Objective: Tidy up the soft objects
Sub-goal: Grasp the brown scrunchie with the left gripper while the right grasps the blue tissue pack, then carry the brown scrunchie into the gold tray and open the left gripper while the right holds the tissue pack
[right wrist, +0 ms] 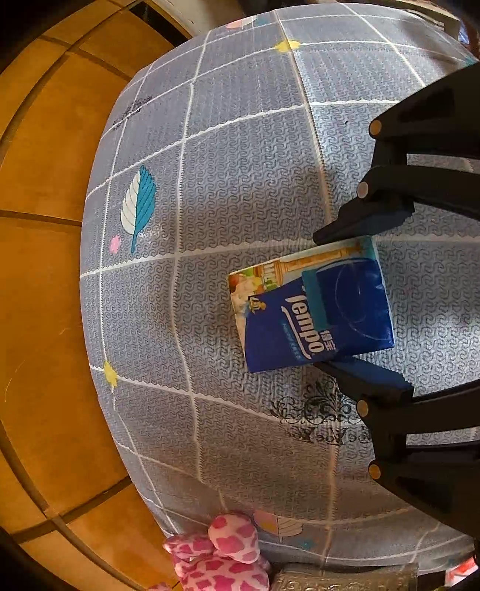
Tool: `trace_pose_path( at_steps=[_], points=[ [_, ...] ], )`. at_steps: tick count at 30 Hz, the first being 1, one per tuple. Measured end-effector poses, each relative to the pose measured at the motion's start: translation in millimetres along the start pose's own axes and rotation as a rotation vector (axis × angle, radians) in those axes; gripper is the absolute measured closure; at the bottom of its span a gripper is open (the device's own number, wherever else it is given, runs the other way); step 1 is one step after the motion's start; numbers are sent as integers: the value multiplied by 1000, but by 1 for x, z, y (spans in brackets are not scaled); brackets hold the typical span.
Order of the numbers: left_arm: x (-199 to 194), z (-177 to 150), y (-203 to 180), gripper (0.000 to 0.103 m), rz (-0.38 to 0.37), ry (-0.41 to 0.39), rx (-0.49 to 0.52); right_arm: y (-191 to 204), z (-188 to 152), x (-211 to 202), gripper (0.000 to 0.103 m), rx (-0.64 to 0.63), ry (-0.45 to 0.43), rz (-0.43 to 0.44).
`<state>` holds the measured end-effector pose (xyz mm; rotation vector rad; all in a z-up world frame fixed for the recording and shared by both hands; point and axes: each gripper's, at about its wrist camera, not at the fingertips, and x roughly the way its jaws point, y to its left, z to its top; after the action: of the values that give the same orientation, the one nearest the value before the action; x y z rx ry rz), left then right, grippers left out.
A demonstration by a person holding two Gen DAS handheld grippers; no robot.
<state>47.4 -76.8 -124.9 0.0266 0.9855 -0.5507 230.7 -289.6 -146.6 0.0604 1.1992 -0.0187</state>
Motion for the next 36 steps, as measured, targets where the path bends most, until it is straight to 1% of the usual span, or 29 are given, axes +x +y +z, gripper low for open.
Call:
trace_pose_path(
  at_steps=[3, 8, 12, 13, 15, 18, 22, 26, 27, 31, 36],
  points=[
    [-16, -2, 8, 86, 22, -27, -11, 4, -4, -2, 44, -45, -23, -29],
    [-51, -9, 19, 86, 51, -73, -40, 9, -11, -7, 44, -62, -44, -39],
    [-85, -16, 30, 86, 81, -131, -60, 9, -14, -9, 44, -82, -60, -50],
    [-98, -18, 36, 86, 94, -157, -72, 13, -10, -9, 44, -82, -60, -51],
    [-117, -22, 48, 86, 118, -191, -101, 14, -11, -11, 44, -89, -63, -57],
    [-143, -26, 71, 86, 160, -236, -162, 25, -15, -10, 44, -99, -67, -67],
    [-178, -36, 114, 86, 248, -295, -281, 35, -11, -7, 44, -110, -72, -76],
    [-206, -50, 166, 86, 345, -341, -419, 32, -12, -5, 46, -119, -76, -79],
    [-212, -55, 181, 86, 376, -345, -460, 34, -13, -7, 46, -120, -77, -80],
    [-221, -70, 229, 86, 447, -339, -595, 34, -14, -9, 46, -123, -78, -83],
    [-218, -81, 279, 86, 502, -313, -721, 34, -13, -8, 46, -129, -80, -87]
  ],
)
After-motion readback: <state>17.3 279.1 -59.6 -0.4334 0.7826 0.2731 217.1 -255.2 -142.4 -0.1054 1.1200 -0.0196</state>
